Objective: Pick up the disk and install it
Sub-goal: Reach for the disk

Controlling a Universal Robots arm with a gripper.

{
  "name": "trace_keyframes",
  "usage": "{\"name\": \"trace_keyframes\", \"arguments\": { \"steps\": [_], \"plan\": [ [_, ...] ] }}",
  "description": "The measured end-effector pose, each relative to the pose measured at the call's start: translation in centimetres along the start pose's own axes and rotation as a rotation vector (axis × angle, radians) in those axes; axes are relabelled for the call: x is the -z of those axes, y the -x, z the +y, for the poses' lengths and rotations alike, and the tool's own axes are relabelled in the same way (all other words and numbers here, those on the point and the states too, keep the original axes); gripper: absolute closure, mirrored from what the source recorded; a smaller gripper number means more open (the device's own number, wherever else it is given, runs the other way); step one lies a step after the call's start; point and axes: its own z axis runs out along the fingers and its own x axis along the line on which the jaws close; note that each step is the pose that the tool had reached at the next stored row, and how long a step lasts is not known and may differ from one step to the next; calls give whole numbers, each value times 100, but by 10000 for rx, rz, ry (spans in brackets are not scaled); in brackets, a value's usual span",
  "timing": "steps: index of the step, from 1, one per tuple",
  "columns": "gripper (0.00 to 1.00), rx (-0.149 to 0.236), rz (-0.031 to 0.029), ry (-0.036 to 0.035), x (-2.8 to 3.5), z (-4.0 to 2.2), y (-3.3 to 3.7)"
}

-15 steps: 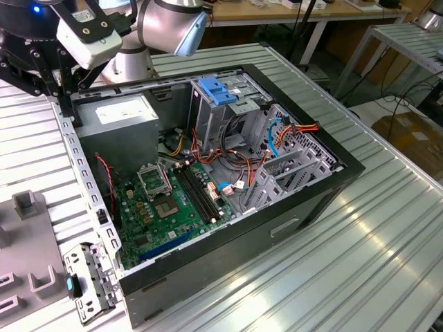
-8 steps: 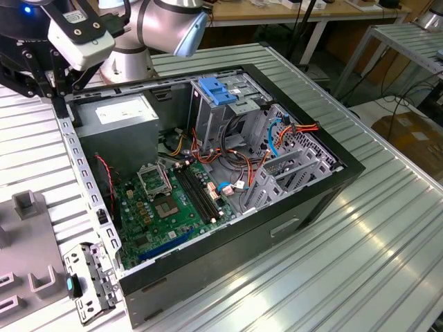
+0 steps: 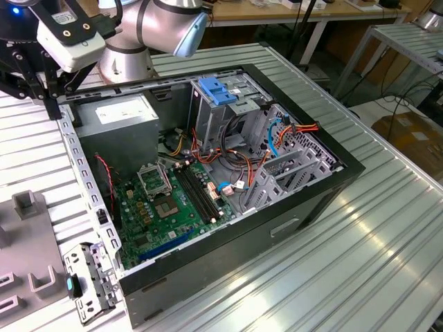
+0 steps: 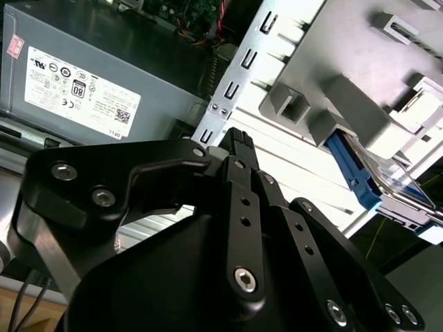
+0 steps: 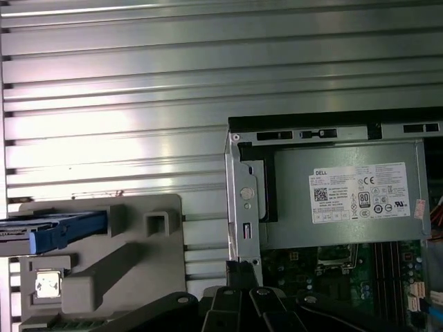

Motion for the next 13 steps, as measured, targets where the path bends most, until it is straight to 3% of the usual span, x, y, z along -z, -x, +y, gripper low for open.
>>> {"name": "trace_keyframes", "arguments": {
  "steps": [13],
  "plan": [
    [89, -1, 12, 0, -6, -11, -147]
  ]
}}
